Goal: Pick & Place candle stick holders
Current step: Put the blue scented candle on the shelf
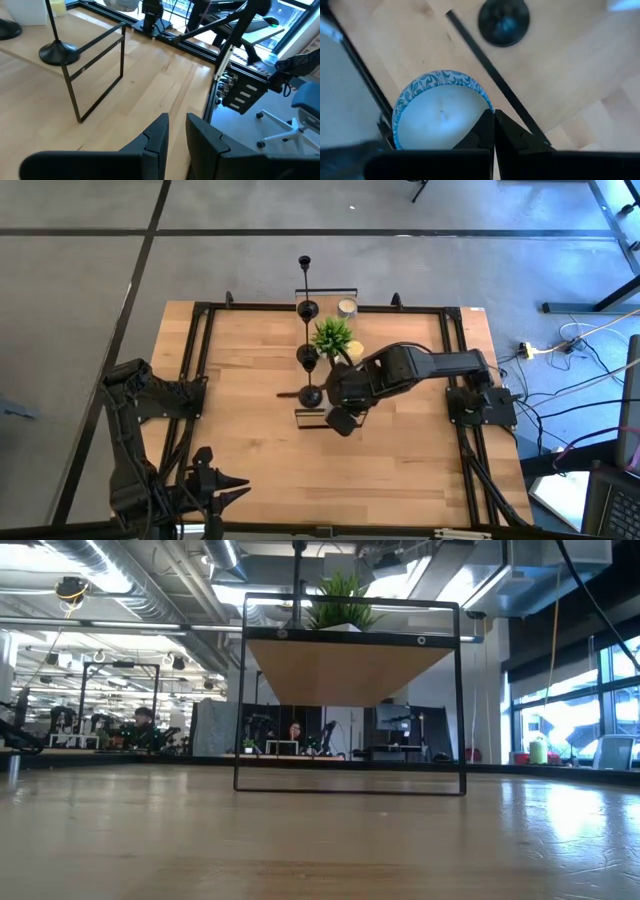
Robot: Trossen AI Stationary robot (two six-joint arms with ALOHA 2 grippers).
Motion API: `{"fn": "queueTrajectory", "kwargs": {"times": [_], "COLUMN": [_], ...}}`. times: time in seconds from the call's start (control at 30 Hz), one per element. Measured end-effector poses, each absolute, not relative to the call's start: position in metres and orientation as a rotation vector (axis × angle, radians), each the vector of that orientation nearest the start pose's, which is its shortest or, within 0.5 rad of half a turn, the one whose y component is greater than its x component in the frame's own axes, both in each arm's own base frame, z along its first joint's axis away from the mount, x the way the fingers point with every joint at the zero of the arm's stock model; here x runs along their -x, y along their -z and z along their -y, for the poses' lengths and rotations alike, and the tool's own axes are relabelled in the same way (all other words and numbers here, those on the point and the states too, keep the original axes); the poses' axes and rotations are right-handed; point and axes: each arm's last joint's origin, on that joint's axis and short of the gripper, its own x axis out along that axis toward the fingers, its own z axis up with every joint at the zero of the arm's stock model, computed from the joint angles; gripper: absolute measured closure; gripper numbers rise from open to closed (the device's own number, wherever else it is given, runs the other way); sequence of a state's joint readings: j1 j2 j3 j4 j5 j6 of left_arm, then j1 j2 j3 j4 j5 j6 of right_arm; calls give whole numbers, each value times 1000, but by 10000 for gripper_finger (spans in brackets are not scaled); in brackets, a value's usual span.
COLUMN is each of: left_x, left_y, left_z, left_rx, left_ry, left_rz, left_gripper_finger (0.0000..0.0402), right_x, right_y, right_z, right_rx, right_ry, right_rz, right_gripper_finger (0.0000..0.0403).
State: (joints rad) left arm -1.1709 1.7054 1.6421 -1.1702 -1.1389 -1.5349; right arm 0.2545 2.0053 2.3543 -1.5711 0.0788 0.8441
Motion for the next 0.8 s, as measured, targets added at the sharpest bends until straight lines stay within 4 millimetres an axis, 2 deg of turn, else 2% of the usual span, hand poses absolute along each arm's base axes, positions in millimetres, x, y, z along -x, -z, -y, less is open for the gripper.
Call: {"fn": "queueTrajectory", "kwargs": {"times": [0.23,0.37,0.63,0.8], "left_x": [-154,-157,-170,-178], "left_y": [-334,-335,-335,-335], "left_z": [293,291,284,279], "left_rx": [390,415,498,525], "left_ry": [-318,-340,-397,-429], "left_rz": [-350,-315,-283,-268], "left_gripper_finger": [341,341,341,341], "right_x": [-358,-357,-348,-337], "right_y": [-393,-393,-403,-411], "right_z": [-106,-107,-98,-85], "right_rx": [-293,-172,-14,44], "right_ry": [183,151,101,86], "right_rz": [-1202,-1189,-1159,-1153], "right_gripper_finger": [403,403,403,403]}}
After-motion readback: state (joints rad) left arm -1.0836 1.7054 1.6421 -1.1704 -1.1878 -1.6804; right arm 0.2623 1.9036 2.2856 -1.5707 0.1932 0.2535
